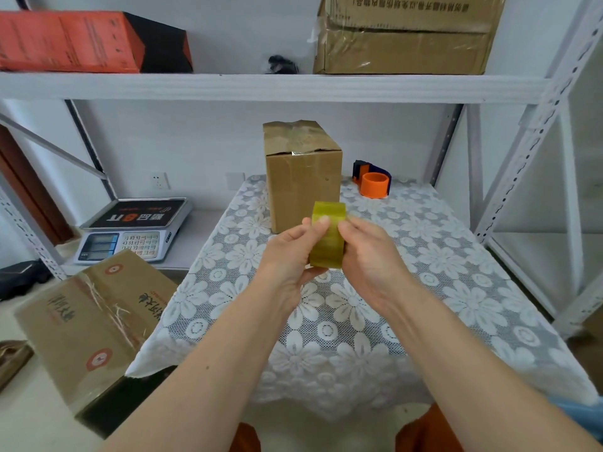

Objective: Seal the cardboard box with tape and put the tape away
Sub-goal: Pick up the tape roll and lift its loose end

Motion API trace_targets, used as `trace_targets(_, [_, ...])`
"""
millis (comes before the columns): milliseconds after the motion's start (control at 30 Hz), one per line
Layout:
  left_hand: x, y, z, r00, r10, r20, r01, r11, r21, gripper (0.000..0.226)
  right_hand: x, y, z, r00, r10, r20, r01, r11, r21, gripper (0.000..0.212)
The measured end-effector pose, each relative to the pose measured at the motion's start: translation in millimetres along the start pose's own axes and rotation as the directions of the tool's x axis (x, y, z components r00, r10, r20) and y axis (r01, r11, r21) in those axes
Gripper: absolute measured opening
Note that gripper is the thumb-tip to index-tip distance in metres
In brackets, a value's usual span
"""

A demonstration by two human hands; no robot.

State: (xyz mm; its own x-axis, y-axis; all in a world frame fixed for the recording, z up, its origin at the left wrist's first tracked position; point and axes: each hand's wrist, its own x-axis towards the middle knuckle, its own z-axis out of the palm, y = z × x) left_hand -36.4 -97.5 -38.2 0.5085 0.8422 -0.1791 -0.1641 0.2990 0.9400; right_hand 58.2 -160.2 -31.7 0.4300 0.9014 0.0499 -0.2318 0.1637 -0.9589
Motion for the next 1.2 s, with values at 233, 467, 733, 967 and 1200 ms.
trace_targets(233, [5,-9,15,0.998,0.052,-0.018,-0.053,0.997,-0.061,0.027,8,9,-7,0.995,-0.087,-0.055,0.082,0.992,-0.093,0.027])
trace_targets(467, [16,-31,6,0.988,0.13,0.082,-0.132,0.991,0.021,0.025,15,27,-23,0.997,-0.067,-0.035,0.068,0.998,0.016,0.031])
trace_targets(733, [19,-20,3,0.91,0.319,0.266,-0.376,0.905,0.199,0.029,17,25,-33,0.821,-0.565,-0.082,0.399,0.672,-0.624,0.031])
trace_targets(967, [10,-19,-15,0.932,0.269,0.242,-0.329,0.908,0.258,0.026,24,42,-43,0.655,-0.712,0.252,0.59,0.274,-0.759,0.02])
trace_targets(1200, [6,-22,-19,0.95,0.237,0.202,-0.287,0.917,0.277,0.025,17,45,-34,0.732,-0.644,0.224,0.586,0.425,-0.69,0.01])
